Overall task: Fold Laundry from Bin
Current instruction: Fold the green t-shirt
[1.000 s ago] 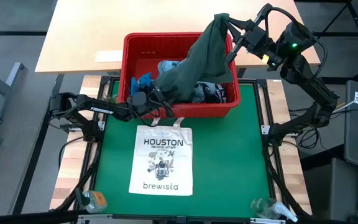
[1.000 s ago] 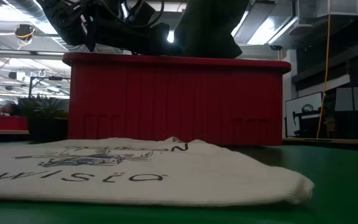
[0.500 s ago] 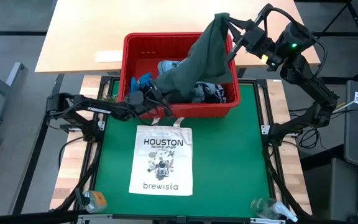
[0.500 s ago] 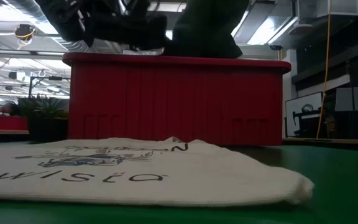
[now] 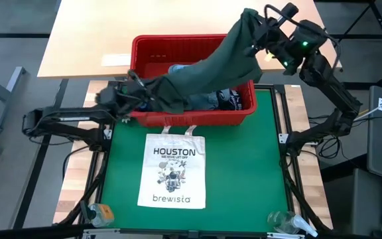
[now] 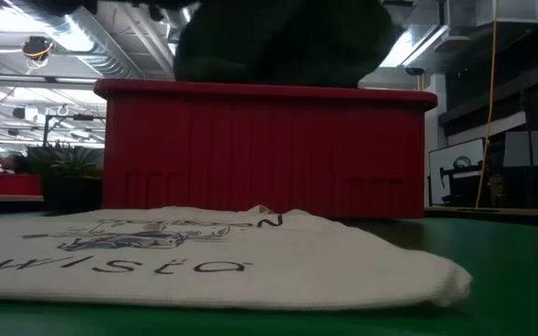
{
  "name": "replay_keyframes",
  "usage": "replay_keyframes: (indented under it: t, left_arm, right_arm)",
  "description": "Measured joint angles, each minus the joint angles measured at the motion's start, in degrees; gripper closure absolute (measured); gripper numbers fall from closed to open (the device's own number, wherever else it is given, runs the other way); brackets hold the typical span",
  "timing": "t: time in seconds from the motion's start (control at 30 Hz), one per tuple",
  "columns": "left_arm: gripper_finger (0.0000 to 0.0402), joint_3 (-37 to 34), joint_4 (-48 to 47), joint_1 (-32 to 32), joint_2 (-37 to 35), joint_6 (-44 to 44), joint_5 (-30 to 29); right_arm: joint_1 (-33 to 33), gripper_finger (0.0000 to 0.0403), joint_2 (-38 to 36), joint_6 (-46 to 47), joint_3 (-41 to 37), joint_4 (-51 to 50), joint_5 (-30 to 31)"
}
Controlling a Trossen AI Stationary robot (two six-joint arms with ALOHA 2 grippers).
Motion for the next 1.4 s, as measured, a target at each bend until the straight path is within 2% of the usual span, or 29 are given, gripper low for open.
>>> replay_keyframes:
  t: [0.2,0.33,0.47,0.57,0.7,0.83,1.0,1.4]
  left_arm:
    - [0.0401,0.13,-0.62,2.3,-6.47,0.0,0.13]
    - [0.0401,2.82,-1.89,2.93,-9.36,0.0,2.92]
    - [0.0401,7.36,-5.74,2.78,-10.51,-0.02,5.59]
    - [0.0401,11.25,-12.12,2.76,-10.42,-0.02,6.36]
    - [0.0401,16.83,-20.79,2.7,-10.43,-0.09,7.2]
    - [0.0401,21.13,-27.16,1.57,-10.38,-0.15,8.6]
    - [0.0401,24.93,-29.06,-1.16,-10.44,-1.04,10.93]
    - [0.0401,27.19,-37.51,-8.3,-10.71,-16.15,24.29]
  right_arm:
    - [-2.35,0.0395,0.05,0.66,-0.02,-3.4,-0.87]
    - [-2.24,0.0395,-0.95,0.74,0.24,-3.74,-2.53]
    - [-2.24,0.0395,-1.74,5.64,2.25,-5.36,-8.71]
    - [-2.28,0.0395,-1.77,10.45,4.42,-8.04,-15.64]
    - [-2.13,0.0395,-2.32,11.54,7.41,-12.52,-20.54]
    - [0.5,0.0395,-3.57,12.96,9.8,-17.11,-21.3]
    - [5.42,0.0395,-5.79,13.0,10.01,-19.71,-21.14]
    - [21.08,0.0395,-9.93,17.99,10.08,-26.14,-20.71]
